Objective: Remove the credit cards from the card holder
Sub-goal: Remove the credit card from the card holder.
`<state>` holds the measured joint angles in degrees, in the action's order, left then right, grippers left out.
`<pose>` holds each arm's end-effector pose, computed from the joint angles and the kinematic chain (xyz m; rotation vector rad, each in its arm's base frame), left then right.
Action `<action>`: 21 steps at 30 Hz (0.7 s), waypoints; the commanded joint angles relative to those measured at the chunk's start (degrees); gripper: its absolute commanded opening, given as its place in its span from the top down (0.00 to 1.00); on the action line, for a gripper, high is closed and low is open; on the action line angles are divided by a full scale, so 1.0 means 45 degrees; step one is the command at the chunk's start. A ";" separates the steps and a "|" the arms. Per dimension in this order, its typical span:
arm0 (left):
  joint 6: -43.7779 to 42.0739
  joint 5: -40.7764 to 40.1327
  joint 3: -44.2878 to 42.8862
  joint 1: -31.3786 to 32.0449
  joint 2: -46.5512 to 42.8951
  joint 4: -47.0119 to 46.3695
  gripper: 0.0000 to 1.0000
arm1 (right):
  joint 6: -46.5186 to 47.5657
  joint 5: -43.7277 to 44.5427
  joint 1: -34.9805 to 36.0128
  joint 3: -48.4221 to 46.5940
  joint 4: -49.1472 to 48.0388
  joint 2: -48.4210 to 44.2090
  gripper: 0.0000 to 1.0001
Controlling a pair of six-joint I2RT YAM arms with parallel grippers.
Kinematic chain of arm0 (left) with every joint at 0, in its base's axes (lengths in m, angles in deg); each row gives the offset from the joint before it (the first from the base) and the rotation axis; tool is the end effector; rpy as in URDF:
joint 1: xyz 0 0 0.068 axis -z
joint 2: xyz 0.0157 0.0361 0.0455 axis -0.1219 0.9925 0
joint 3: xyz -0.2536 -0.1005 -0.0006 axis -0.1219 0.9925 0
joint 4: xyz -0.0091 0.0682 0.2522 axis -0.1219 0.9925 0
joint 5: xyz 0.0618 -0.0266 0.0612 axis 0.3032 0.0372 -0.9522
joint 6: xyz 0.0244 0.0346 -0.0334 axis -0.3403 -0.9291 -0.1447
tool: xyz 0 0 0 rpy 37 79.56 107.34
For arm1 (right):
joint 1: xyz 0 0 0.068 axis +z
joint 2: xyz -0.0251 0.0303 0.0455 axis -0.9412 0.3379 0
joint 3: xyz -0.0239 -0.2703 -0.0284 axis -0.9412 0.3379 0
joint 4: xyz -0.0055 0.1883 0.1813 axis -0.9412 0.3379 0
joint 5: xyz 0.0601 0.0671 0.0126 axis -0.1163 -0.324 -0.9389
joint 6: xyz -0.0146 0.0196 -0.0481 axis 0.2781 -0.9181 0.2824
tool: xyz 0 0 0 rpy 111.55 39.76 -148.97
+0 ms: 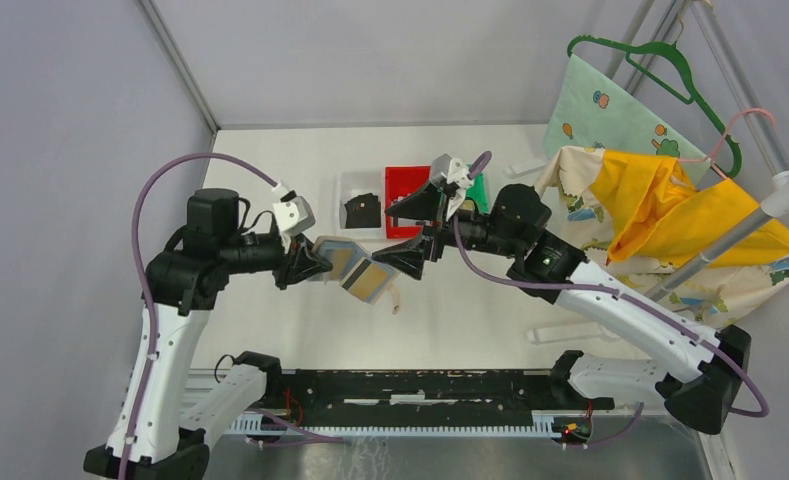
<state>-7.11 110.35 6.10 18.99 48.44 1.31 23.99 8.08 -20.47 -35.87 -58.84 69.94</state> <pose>0.1179 -0.0524 0.3974 1.1300 1.7394 -0.7572 0.1529 0.2055 0.4109 -0.8900 1.3597 1.2016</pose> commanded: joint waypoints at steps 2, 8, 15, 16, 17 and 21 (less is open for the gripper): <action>-0.0324 0.2091 -0.1280 -0.0027 0.0976 0.1268 0.98 | -0.1956 -0.1822 0.0051 0.0319 -0.2196 0.0922 0.02; -0.0693 0.3626 -0.1971 -0.0024 0.2223 0.2856 0.98 | -0.2168 -0.2577 0.0168 0.0620 -0.2371 0.1474 0.05; -0.0899 0.4457 -0.2726 -0.0025 0.3259 0.4151 0.98 | -0.3392 -0.4033 0.0149 0.1489 -0.4406 0.1650 0.26; -0.0867 0.4467 -0.2785 -0.0017 0.3374 0.4246 0.98 | -0.3608 -0.4297 0.0149 0.1441 -0.4581 0.1783 0.30; -0.0864 0.4469 -0.2844 -0.0016 0.3473 0.4385 0.98 | -0.3760 -0.4488 0.0144 0.1412 -0.4657 0.1922 0.33; -0.1235 0.4507 -0.3147 -0.0017 0.3777 0.5135 0.98 | -0.4282 -0.5025 0.0149 0.1437 -0.5281 0.2143 0.44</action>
<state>-9.23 126.00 -4.59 18.99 64.75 20.37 8.53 -9.51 -19.99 -28.71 -75.15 78.88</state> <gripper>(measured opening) 0.264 0.607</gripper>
